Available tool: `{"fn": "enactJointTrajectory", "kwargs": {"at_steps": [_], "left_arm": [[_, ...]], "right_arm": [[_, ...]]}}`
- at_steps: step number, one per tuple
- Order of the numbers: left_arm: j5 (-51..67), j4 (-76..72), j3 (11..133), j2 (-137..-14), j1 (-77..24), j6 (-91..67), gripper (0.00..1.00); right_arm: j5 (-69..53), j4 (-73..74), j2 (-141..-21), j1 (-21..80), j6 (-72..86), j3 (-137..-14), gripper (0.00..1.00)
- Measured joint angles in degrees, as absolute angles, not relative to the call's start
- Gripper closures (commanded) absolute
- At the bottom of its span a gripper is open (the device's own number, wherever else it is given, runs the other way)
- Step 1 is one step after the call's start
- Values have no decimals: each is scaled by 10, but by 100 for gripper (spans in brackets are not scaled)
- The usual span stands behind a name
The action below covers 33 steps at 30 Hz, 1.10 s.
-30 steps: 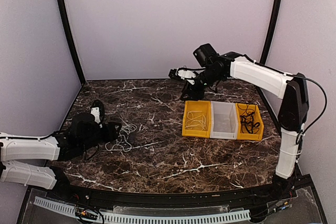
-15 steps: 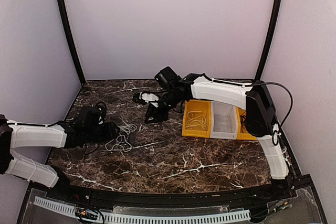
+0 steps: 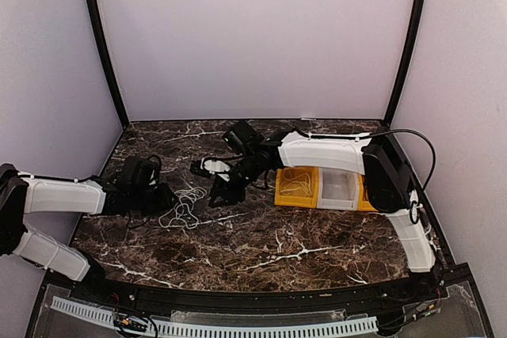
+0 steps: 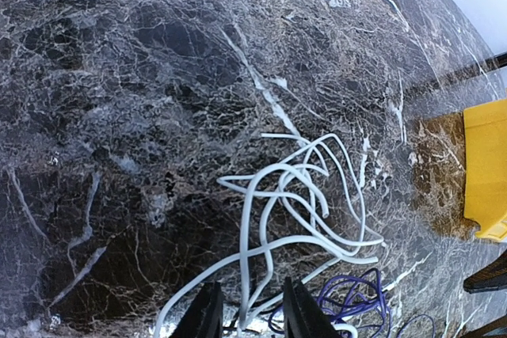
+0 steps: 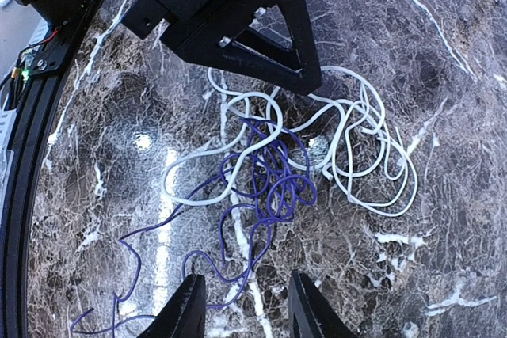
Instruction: Untangle the cables
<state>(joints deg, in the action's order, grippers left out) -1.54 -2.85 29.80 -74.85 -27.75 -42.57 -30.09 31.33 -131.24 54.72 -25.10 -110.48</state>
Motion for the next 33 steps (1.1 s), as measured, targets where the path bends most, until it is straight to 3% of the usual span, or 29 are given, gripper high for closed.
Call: {"fn": "enactJointTrajectory", "kwargs": {"at_steps": [11,18,33], "left_arm": [[3,-28,305,-771,-275,-404,100],[53,-5,350,-738,-279,-377,100],[131,77,470,-592,-295,-361,100]], "right_arm": [[-302,295,-1308,547,-236,-1093,59],[-299,273,-1268,548,-231,-1053,43],[-310,207,-1193,535,-189,-1084,32]]}}
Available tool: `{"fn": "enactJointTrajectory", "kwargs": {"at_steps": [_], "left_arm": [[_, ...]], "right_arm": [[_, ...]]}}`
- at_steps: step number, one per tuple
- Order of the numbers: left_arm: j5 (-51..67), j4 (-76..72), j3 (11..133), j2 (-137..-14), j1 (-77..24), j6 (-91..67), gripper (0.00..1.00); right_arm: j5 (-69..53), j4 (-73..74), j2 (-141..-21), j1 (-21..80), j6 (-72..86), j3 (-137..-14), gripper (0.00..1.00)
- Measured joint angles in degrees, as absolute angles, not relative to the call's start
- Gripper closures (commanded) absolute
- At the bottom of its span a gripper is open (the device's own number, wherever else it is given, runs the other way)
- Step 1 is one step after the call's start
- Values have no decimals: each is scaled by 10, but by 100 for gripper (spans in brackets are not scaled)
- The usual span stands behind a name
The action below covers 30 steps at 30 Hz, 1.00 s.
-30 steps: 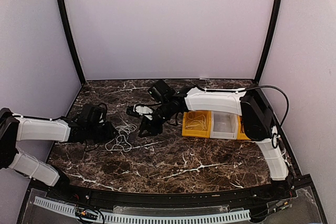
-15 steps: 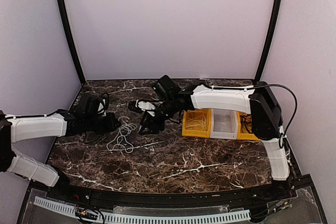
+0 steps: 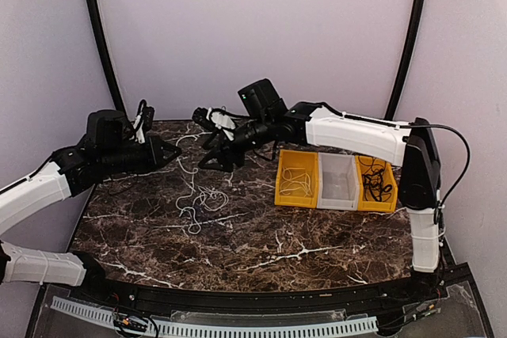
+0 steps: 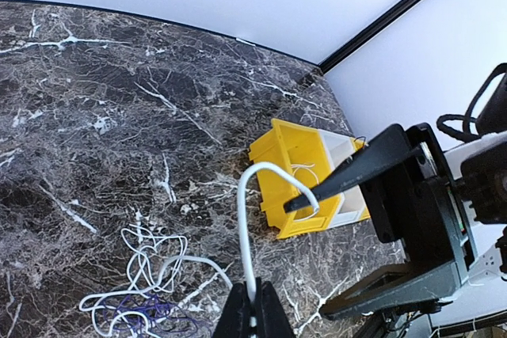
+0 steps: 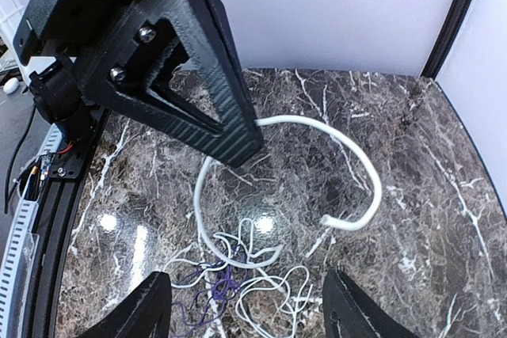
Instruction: Untangle the cables
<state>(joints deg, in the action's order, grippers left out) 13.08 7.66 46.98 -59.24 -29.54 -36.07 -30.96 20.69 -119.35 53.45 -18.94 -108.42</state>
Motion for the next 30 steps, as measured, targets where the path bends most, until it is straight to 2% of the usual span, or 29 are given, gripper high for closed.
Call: {"fn": "enactJointTrajectory", "kwargs": {"at_steps": [11,16,21,24,27,30], "left_arm": [[168,98,536,-573,-299,-395,100],[174,115,589,-573,-302,-397,100],[178,136,667,-581,-303,-397,100],[176,146,734,-597,-303,-397,100],[169,164,799,-613,-305,-396,100],[156,190,870,-630,-305,-390,100]], "right_arm": [[-365,143,-1253,530,-163,-1122,28],[-409,112,-1297,530,-131,-1139,37],[-461,48,-1357,532,-71,-1173,58],[-475,22,-1399,538,-41,-1194,64],[-481,8,-1427,546,-24,-1194,75],[-479,-7,-1440,556,-5,-1176,76]]}}
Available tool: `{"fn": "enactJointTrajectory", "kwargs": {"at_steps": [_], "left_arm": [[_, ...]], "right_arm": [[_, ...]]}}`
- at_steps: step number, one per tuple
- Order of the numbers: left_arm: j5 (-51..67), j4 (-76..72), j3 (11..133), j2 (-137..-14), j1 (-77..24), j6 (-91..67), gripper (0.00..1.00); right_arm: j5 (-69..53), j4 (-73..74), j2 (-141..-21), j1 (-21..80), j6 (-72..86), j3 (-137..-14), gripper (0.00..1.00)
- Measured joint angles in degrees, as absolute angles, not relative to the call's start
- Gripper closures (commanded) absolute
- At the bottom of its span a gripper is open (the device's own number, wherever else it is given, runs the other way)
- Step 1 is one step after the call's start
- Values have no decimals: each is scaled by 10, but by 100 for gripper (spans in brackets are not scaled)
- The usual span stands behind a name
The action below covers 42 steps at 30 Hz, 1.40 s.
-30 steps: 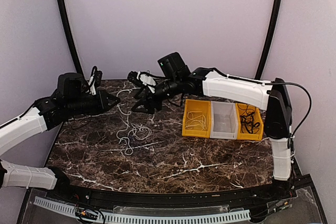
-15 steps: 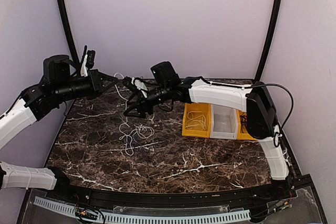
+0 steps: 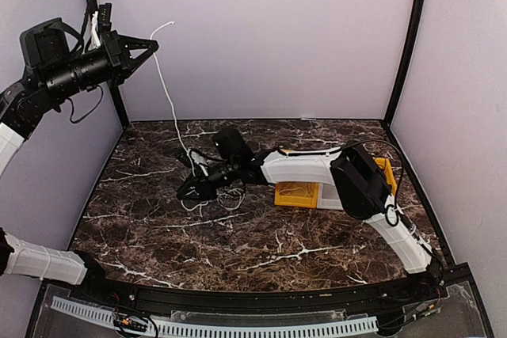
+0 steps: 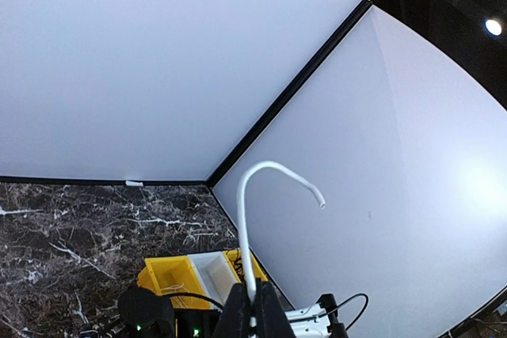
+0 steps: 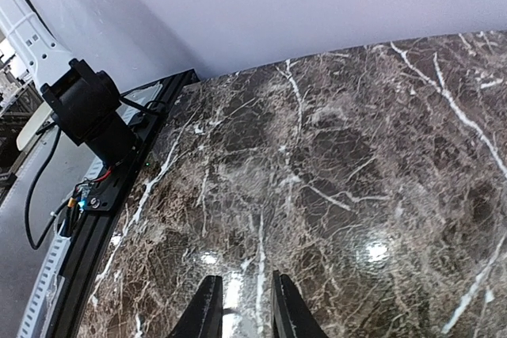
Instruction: Untangle the cables
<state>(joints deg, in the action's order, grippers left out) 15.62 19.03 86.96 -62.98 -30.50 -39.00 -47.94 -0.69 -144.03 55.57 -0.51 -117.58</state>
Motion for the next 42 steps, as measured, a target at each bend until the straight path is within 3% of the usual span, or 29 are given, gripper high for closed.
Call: {"fn": "enactJointTrajectory", "kwargs": {"at_steps": [10,15,21,26,33,42], "left_arm": [[84,248,1112,-692,-305,-337,100],[57,244,1149,-690,-305,-317,100],[12,235,1078,-659,-305,-300,100],[-39,234,1051,-652,-305,-280,100],[-69,210,886,-564,-305,-286,100],[-79,181,712,-504,-305,-322,100]], "right_arm": [[-460,-35,-1440,562,29,-1099,69],[-448,-34,-1440,562,34,-1078,64],[-439,-22,-1437,555,23,-1068,62],[-461,-11,-1415,534,26,-1055,52],[-501,60,-1342,507,-23,-1062,43],[-467,79,-1278,509,-43,-1116,37]]}}
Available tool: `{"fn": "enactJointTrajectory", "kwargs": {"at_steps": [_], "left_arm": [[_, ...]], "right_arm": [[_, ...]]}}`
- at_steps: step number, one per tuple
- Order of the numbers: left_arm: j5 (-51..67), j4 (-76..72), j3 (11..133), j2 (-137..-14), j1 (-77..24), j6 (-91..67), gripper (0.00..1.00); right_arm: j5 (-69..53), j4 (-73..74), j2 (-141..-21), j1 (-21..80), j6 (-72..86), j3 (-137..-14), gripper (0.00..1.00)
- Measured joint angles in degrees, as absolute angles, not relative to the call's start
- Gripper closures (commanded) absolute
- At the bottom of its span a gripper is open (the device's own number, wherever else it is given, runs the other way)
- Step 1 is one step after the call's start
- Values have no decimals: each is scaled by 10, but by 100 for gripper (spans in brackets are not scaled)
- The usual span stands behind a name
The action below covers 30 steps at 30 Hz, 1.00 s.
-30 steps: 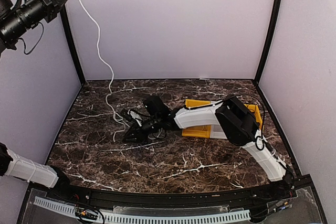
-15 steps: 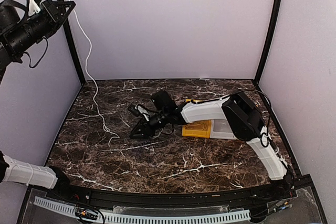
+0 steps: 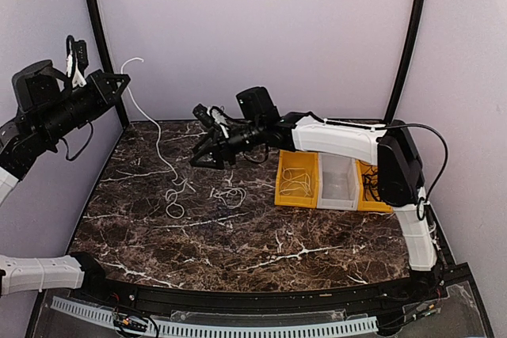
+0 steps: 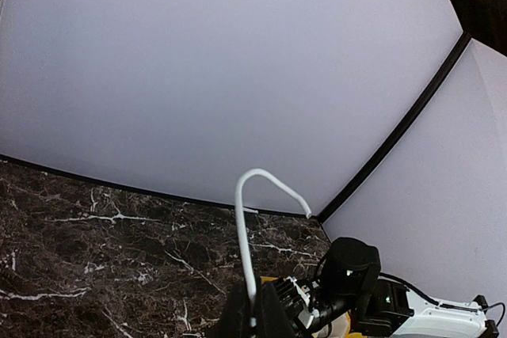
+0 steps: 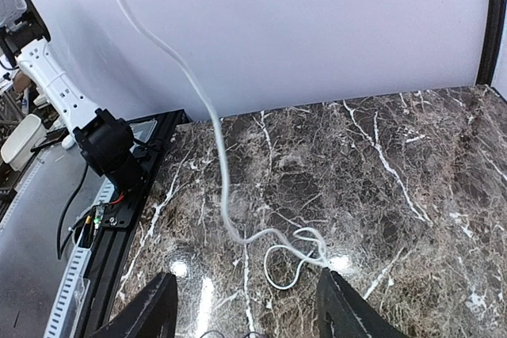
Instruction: Untangle the cables
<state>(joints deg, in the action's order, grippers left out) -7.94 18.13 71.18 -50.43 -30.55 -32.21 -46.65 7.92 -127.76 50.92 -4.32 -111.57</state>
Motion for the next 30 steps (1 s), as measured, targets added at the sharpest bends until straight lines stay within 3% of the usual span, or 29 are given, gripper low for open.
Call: {"fn": "enactJointTrajectory", "kwargs": {"at_steps": [12,25,28,30], "left_arm": [[-71,158,689,-480,-305,-355,100],[-46,148,681,-481,-305,-383,100],[-42,148,681,-481,-305,-386,100],[-40,147,681,-480,-305,-388,100]], "right_arm": [[-483,60,-1367,530,48,-1193,34],[-484,10,-1437,550,104,-1279,37],[-489,-5,-1441,552,111,-1280,43],[-489,-14,-1445,555,118,-1285,57]]}}
